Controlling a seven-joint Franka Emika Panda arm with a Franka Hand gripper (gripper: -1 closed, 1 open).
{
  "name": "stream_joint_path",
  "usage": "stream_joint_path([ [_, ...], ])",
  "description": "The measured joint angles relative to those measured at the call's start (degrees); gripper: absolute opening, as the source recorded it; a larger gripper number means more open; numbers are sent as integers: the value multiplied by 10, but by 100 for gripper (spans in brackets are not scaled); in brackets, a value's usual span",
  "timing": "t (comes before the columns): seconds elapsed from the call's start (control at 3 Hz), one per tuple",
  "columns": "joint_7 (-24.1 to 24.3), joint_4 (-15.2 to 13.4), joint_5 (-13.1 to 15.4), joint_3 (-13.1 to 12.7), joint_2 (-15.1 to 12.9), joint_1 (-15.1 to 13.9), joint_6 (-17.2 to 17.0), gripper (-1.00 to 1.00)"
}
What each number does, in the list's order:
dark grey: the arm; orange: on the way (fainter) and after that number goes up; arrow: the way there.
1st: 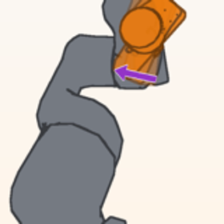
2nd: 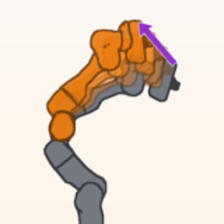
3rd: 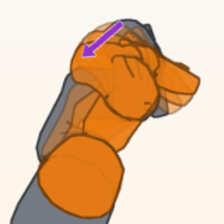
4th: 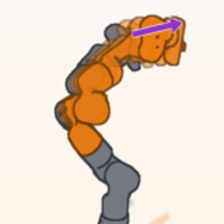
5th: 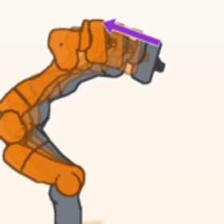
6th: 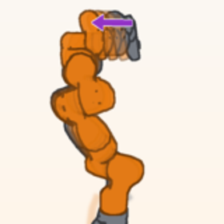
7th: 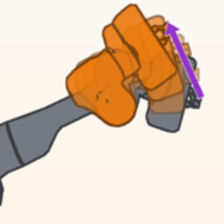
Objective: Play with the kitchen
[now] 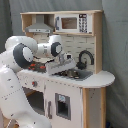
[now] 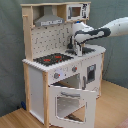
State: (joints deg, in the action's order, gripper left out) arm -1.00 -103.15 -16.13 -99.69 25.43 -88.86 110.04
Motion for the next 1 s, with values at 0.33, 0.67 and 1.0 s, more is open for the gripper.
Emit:
stream_joint_path([
  [0.33, -2, 39, 1, 0, 0, -4, -44, -100],
  [0.67, 0, 79, 2, -1, 0, 2, -89, -100],
  [1.0, 3, 111, 2, 4, -1, 6, -137, -100],
])
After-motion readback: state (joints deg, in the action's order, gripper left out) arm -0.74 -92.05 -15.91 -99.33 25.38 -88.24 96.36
